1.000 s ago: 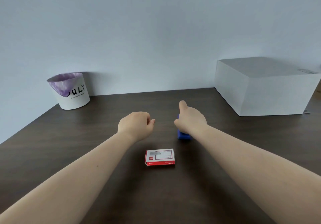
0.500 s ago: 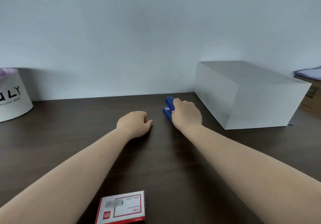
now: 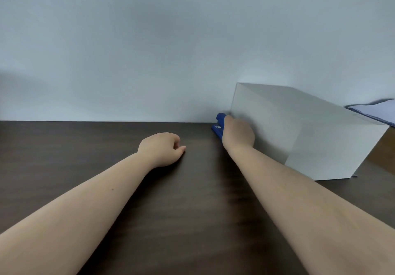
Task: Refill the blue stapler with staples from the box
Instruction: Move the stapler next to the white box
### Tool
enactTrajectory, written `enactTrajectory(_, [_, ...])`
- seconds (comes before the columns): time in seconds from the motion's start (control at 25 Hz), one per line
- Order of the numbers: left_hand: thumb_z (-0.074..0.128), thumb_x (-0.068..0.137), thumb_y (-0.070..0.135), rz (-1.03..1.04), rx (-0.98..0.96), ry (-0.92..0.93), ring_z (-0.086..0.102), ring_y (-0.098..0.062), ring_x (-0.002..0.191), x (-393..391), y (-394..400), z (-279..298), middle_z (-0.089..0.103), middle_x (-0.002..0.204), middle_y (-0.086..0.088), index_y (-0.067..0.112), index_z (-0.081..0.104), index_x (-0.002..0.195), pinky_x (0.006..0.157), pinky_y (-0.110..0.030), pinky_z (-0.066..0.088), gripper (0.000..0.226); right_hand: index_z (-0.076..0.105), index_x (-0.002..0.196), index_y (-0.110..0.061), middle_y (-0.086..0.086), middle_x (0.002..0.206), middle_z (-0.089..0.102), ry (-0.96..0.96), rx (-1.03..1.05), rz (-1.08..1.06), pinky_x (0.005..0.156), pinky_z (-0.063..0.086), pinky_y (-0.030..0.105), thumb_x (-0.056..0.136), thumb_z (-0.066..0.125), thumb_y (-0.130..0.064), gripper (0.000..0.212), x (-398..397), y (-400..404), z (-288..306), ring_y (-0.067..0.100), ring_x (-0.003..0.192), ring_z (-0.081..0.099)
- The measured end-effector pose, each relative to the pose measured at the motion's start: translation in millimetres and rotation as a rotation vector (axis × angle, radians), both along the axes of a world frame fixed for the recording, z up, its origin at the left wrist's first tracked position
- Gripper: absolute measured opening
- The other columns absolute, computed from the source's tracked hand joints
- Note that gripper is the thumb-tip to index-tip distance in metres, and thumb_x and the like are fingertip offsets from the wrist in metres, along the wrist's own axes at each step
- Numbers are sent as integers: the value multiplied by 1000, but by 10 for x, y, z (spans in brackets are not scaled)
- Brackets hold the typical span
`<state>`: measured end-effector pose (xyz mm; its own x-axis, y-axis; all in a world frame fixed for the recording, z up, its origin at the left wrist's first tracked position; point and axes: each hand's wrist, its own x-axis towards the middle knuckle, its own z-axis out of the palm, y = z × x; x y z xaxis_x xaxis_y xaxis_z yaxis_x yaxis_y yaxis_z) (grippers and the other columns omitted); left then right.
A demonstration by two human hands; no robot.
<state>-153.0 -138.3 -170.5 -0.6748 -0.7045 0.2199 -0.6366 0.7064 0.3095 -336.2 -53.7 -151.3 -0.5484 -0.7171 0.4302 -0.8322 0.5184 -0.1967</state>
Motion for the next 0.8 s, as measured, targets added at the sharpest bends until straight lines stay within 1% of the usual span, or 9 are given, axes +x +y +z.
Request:
enactTrajectory(0.04, [48, 87, 45, -1, -12, 12, 52, -20, 76, -15, -8, -19, 49, 66, 11, 24, 40, 60, 56, -27, 33, 35, 38, 85, -19, 11, 77, 51, 23, -6, -23, 45, 23, 23, 92, 47, -27, 14, -61, -63, -26, 31, 71, 49])
enactTrajectory(0.08, [47, 87, 45, -4, -23, 24, 52, -20, 76, -29, -14, -35, 50, 66, 11, 25, 40, 60, 57, -27, 34, 35, 43, 90, -17, 13, 82, 55, 44, -3, -50, 47, 27, 24, 92, 48, -26, 11, -113, -116, -42, 33, 74, 52])
enactTrajectory(0.12, [47, 87, 45, -11, -32, 30, 52, -20, 76, -43, -19, -46, 50, 67, 10, 25, 40, 60, 58, -27, 34, 35, 49, 98, -14, 15, 90, 59, 75, 11, -76, 51, 32, 27, 93, 49, -23, 11, -150, -144, -49, 35, 81, 57])
enactTrajectory(0.2, [48, 87, 45, -30, -31, 33, 52, -19, 76, -68, -32, -53, 49, 66, 11, 25, 40, 59, 58, -27, 34, 36, 52, 112, -7, 16, 106, 59, 147, 45, -127, 57, 37, 32, 92, 50, -13, 21, -186, -181, -42, 37, 95, 59])
enactTrajectory(0.28, [48, 87, 45, -50, -20, 34, 51, -19, 75, -93, -39, -59, 49, 65, 11, 25, 40, 59, 58, -27, 33, 36, 54, 114, -5, 16, 110, 58, 206, 59, -174, 59, 40, 33, 91, 51, -9, 23, -195, -215, -43, 35, 98, 58])
enactTrajectory(0.36, [48, 87, 45, -63, -27, 36, 52, -19, 74, -114, -29, -57, 49, 65, 11, 25, 40, 59, 59, -27, 34, 35, 58, 111, -6, 14, 112, 60, 273, 110, -203, 67, 44, 35, 90, 50, -8, 23, -184, -248, -44, 33, 104, 55])
enactTrajectory(0.44, [48, 87, 45, -62, -37, 45, 51, -19, 74, -121, -23, -64, 49, 64, 11, 25, 40, 59, 59, -27, 33, 36, 61, 109, -6, 13, 112, 62, 313, 143, -208, 75, 44, 34, 90, 49, -9, 23, -194, -266, -28, 31, 108, 52])
enactTrajectory(0.68, [48, 87, 43, -69, -67, 72, 50, -20, 72, -96, -7, -62, 48, 63, 9, 24, 39, 58, 59, -28, 34, 37, 60, 112, -5, 13, 113, 58, 260, 123, -194, 68, 45, 34, 90, 50, -6, 24, -189, -273, -18, 31, 108, 52])
enactTrajectory(0.8, [48, 88, 43, -71, -67, 62, 50, -20, 72, -82, 12, -70, 47, 62, 9, 23, 37, 58, 58, -28, 34, 37, 55, 118, -4, 15, 119, 54, 254, 134, -184, 71, 48, 37, 91, 48, -2, 28, -172, -210, -15, 32, 112, 49])
